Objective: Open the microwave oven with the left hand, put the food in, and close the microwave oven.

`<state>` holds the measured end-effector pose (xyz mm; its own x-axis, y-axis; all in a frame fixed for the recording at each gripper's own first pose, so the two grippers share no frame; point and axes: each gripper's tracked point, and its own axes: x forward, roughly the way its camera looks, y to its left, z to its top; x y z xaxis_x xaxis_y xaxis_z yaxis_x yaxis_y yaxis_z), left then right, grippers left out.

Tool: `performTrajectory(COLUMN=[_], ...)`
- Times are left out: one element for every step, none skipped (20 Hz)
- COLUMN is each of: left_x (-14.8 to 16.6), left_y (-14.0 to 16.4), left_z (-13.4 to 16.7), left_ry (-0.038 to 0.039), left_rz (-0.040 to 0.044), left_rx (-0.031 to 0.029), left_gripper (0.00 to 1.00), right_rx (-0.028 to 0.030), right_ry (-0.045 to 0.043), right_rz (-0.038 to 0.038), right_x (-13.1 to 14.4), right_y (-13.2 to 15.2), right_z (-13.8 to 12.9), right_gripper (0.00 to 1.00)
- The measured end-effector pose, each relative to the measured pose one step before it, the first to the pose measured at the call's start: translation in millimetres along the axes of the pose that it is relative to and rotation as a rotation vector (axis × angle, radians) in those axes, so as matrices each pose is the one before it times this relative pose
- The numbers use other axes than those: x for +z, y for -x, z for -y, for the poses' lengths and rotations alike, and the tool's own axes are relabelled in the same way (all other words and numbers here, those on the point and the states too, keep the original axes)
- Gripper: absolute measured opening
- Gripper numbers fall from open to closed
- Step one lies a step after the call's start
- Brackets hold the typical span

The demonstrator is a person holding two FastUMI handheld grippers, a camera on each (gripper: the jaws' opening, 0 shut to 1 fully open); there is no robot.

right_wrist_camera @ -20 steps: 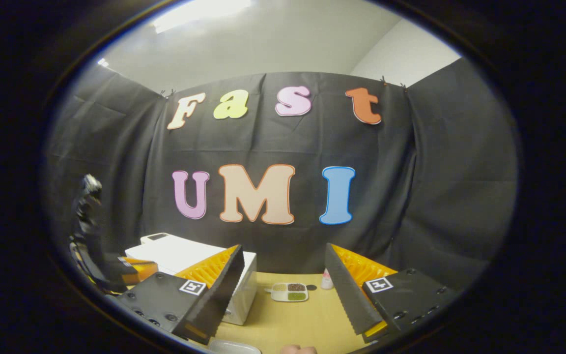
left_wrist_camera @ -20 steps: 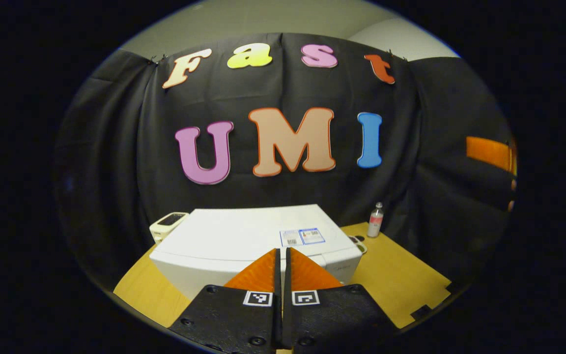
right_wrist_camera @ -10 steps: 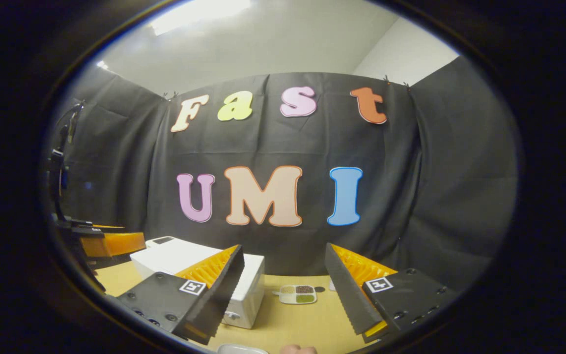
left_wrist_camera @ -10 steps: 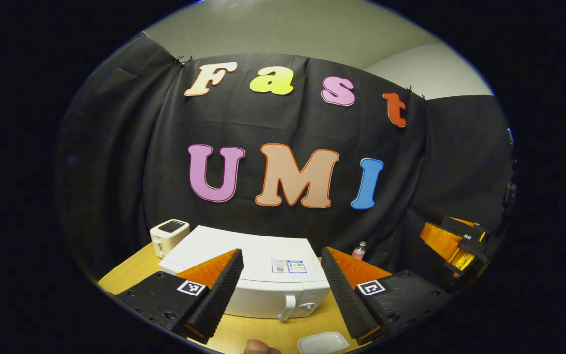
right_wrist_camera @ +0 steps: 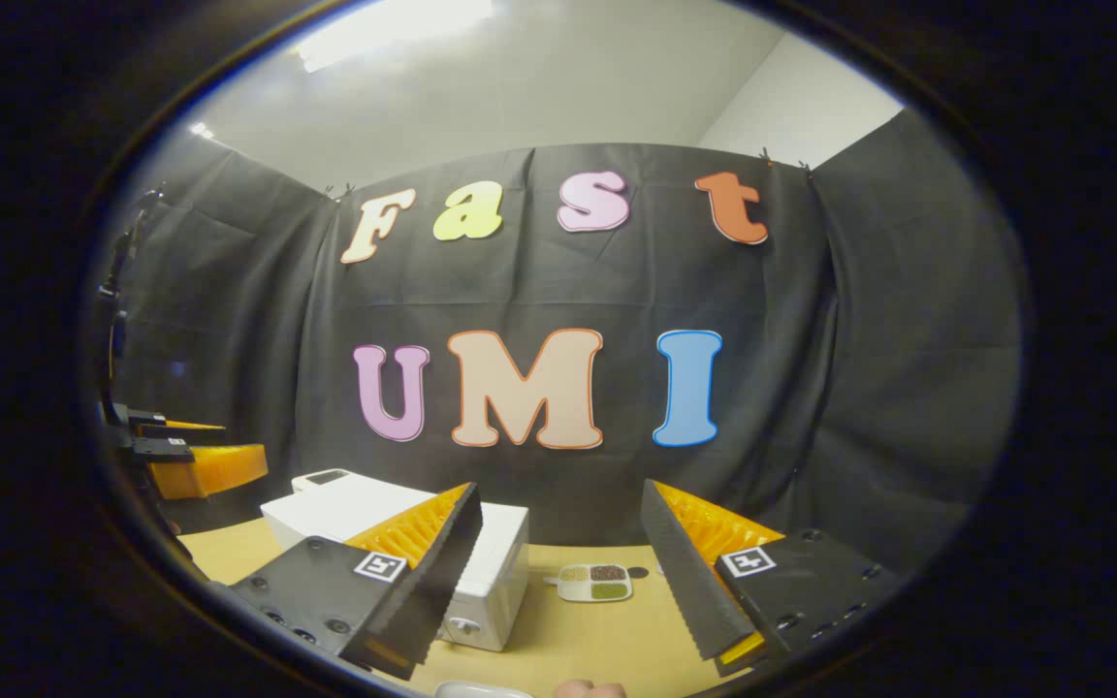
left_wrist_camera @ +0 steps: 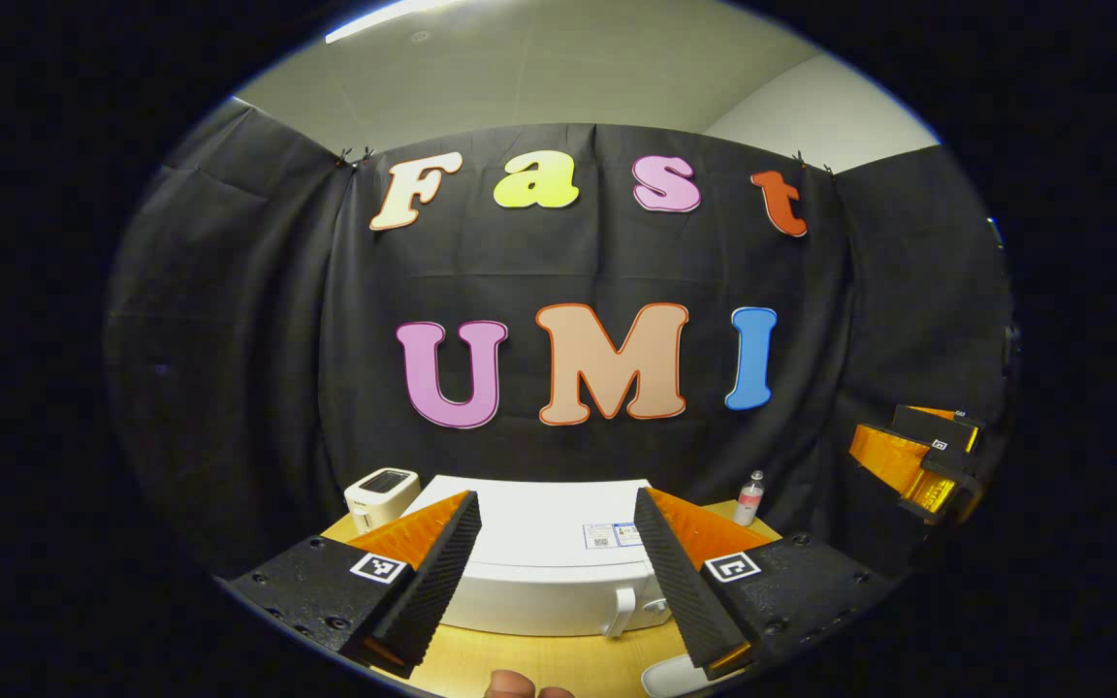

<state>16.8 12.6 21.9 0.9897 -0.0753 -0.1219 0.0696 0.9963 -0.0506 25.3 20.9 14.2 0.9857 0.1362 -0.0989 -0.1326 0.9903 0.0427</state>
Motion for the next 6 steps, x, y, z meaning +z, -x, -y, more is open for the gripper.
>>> performTrajectory(left_x=[-0.44,0.04,-0.68,-1.51,-0.57,-1.21], left_y=[-0.05,0.82,-0.34,0.64,-0.17,-0.01], left_z=[-2.22,-2.49,-1.12,-1.67,-0.46,0.08], left_ry=[-0.00515,-0.00208,-0.00006,0.0043,0.00479,0.00203], left_rz=[0.00037,0.0031,-0.00263,-0.00302,-0.00203,-0.00304], left_rx=[0.00585,0.00481,0.00346,0.00368,-0.00042,0.00067], left_gripper=[0.95,0.95,0.95,0.96,0.95,0.93], right_rx=[0.00096,-0.00048,0.0001,0.0007,0.00088,0.00185], right_ry=[-0.00399,-0.00251,-0.00107,0.00074,0.00061,0.00049], right_rz=[-0.00209,0.00034,0.00145,0.00105,-0.00106,0.00101], right_x=[-0.83,0.15,-0.2,0.51,-1.83,0.89], right_y=[-0.07,-0.03,-0.46,-0.03,0.24,-1.22], right_z=[-0.07,-0.25,0.36,-0.51,-0.26,-1.46], right_gripper=[0.96,0.96,0.96,0.96,0.96,0.96])
